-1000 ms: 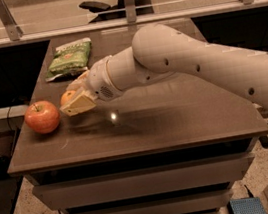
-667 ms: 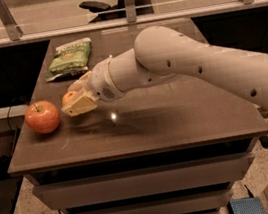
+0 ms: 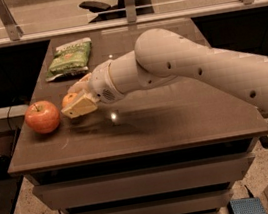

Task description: Move orange near apple

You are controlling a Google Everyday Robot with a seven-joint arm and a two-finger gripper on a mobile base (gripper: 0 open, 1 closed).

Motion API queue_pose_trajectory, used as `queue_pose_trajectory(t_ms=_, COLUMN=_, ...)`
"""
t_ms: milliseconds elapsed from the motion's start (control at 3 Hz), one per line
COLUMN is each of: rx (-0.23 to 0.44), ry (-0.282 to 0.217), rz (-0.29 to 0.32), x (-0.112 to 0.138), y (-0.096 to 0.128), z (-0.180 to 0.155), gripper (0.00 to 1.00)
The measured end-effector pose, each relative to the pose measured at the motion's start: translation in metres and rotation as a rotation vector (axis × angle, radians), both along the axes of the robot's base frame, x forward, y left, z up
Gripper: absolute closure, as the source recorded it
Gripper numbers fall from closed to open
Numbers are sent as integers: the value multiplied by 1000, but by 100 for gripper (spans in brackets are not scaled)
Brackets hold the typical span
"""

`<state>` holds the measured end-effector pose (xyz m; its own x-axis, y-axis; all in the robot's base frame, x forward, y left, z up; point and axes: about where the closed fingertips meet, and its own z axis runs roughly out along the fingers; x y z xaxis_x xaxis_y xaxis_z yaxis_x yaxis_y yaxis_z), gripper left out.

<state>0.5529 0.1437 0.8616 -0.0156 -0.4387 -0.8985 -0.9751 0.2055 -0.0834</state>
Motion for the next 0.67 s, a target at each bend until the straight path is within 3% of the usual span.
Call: queue_pose_trajectory(t_ms=667, rx=7, ry=2, rz=10, x=-1, y=4, z=-1, gripper=13)
